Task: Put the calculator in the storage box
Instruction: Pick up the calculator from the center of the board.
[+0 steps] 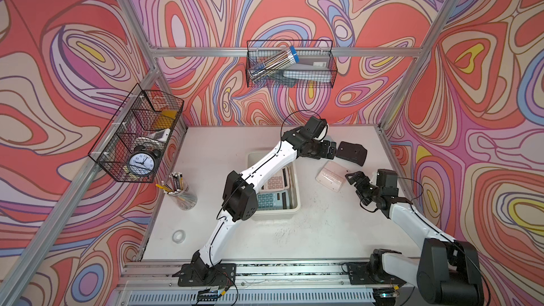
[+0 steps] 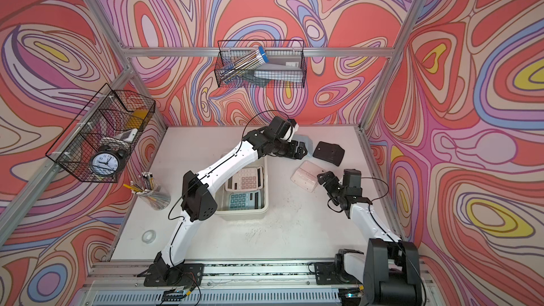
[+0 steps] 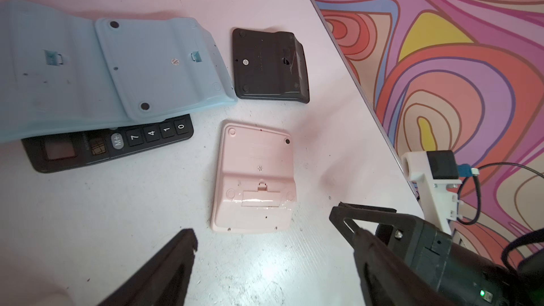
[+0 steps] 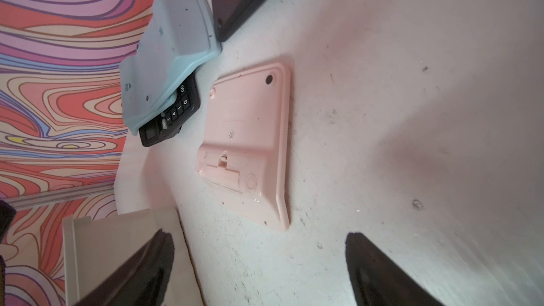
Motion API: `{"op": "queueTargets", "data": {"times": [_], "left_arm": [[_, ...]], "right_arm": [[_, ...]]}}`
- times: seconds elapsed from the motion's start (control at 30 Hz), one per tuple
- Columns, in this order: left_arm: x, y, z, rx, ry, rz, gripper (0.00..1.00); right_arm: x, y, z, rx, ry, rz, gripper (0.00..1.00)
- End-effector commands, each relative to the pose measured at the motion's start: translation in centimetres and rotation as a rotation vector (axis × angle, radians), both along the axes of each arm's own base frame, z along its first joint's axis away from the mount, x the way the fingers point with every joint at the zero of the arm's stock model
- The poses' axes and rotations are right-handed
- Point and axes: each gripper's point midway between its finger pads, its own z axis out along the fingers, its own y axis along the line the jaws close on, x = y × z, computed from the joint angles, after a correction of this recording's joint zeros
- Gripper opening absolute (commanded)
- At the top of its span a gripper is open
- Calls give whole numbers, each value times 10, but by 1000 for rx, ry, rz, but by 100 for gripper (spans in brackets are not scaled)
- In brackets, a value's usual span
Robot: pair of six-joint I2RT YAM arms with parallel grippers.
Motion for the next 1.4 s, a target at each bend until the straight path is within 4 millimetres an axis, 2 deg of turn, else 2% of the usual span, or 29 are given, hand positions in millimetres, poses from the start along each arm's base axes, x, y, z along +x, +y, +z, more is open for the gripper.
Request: {"op": "queueTargets", "data": {"times": [0.0, 0.27, 0.4, 0.53, 0.77, 0.97, 1.2, 1.3, 1.37], "left_arm": [[10, -9, -15, 10, -26, -10, 85], [25, -21, -69, 33, 21, 20, 84], [28, -24, -95, 43, 49, 31, 89], [30, -24, -117, 54, 79, 42, 93], [29, -25, -149, 31, 173, 47, 93], [18, -39, -153, -47, 256, 15, 90], [9, -50, -135, -135, 310, -12, 84], [7, -50, -127, -157, 311, -15, 82], [6, -51, -123, -168, 312, -22, 82]], "right_arm": [[11, 8, 0, 78, -51, 31, 88], [25, 16, -26, 159, -33, 54, 79], [31, 21, -35, 205, -33, 59, 76], [34, 21, -43, 220, -26, 57, 75], [39, 24, -49, 243, -27, 65, 75], [46, 31, -39, 290, -82, 100, 72], [52, 40, -17, 363, -181, 141, 60], [54, 42, -8, 381, -214, 152, 57], [53, 44, -2, 397, -232, 157, 51]]}}
